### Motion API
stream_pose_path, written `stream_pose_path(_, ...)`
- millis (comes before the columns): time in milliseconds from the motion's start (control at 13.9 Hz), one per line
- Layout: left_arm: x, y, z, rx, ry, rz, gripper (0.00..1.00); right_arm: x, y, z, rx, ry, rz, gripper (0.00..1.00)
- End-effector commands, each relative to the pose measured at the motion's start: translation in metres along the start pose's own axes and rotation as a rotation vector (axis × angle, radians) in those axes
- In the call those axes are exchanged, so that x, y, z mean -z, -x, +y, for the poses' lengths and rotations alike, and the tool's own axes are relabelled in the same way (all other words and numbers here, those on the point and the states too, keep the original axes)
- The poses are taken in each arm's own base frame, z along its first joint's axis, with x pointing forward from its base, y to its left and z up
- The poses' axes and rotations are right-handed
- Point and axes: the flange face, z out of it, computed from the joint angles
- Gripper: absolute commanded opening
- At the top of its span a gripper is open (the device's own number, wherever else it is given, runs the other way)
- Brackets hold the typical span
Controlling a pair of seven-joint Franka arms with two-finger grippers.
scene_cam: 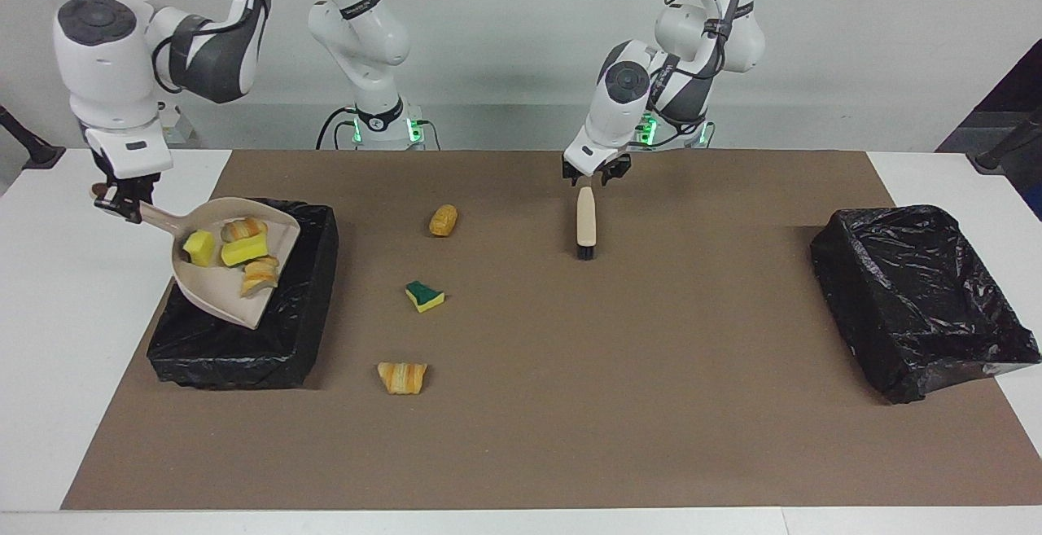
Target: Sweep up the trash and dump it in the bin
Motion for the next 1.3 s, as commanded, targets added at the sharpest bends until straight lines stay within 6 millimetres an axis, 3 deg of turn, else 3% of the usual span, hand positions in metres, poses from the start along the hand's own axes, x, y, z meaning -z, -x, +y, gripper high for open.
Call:
stream_pose_path(0,0.032,-0.024,-0.025,0.049,0.024,0.009,1.00,0.003,-0.011,-0.015,-0.032,0.010,-0.076,0.00)
stream_pose_path(144,0.048,-0.050,-0.048,0.012,0.008,0.051,1.00,0.013,-0.025,-0.016,-0.019,0.011,-0.172,0.00)
stream_pose_path(289,0.080,-0.085,-0.079,-0.033,0.025,0.075,1.00,0.022,-0.032,-0.018,-0.004,-0.006,-0.248,0.00)
stream_pose_path(433,0.105,-0.113,-0.106,-0.060,0.004,0.119,1.00,0.027,-0.023,-0.018,0.007,-0.016,-0.322,0.00)
stream_pose_path(649,0.144,-0.137,-0.140,-0.118,-0.032,0.185,1.00,0.049,-0.006,-0.014,0.001,-0.032,-0.376,0.00)
stream_pose_path(1082,0.215,-0.153,-0.206,-0.098,-0.016,0.258,1.00,0.086,-0.034,-0.007,0.056,0.002,-0.479,0.00)
stream_pose_path(1227,0.232,-0.153,-0.224,-0.079,-0.016,0.277,1.00,0.108,-0.027,-0.003,0.025,0.025,-0.467,0.00)
